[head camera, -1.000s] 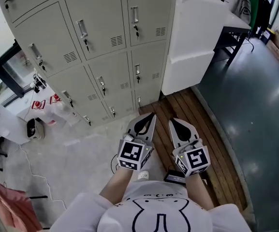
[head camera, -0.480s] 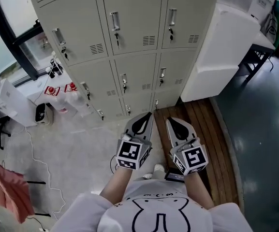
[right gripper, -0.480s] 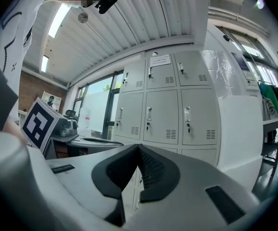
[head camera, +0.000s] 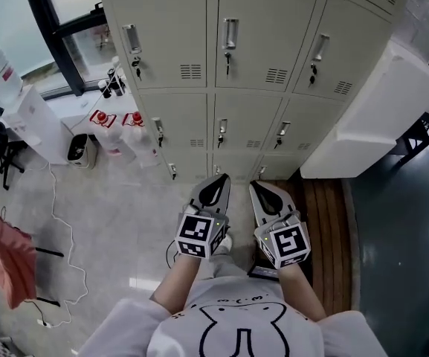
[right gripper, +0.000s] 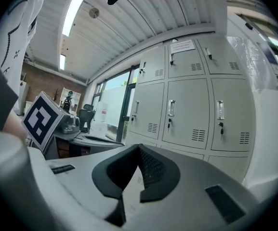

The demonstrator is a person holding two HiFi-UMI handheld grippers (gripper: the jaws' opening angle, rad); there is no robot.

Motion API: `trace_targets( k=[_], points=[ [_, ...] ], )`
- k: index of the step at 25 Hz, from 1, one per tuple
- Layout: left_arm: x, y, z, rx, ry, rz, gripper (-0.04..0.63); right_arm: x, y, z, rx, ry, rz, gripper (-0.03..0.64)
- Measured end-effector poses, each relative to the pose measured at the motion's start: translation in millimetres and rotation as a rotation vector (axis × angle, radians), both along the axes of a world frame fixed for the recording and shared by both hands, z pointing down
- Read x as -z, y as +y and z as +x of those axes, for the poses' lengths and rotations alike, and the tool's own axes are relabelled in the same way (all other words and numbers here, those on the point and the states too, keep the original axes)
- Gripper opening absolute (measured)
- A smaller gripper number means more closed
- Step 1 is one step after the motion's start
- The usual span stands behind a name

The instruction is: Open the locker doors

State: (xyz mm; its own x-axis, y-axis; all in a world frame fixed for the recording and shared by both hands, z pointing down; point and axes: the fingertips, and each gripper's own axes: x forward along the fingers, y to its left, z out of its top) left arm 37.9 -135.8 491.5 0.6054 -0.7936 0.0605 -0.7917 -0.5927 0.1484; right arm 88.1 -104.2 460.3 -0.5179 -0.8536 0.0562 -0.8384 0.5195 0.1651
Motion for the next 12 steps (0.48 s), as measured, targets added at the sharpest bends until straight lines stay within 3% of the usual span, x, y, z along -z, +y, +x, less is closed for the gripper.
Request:
trace_targets(
  k=[7, 12],
  points=[
    [-14.7, -59.2, -14.8, 0.054, -0.094, 0.002, 0.015, -13.7, -75.6, -15.6, 0.08, -0.04, -0.032, 0.011],
    [-23.1, -105.1, -21.0, 0.07, -0.097, -0.014, 0.015, -33.3, -126.5, -27.3, 0.151, -0.028, -0.076, 0.011]
  ],
)
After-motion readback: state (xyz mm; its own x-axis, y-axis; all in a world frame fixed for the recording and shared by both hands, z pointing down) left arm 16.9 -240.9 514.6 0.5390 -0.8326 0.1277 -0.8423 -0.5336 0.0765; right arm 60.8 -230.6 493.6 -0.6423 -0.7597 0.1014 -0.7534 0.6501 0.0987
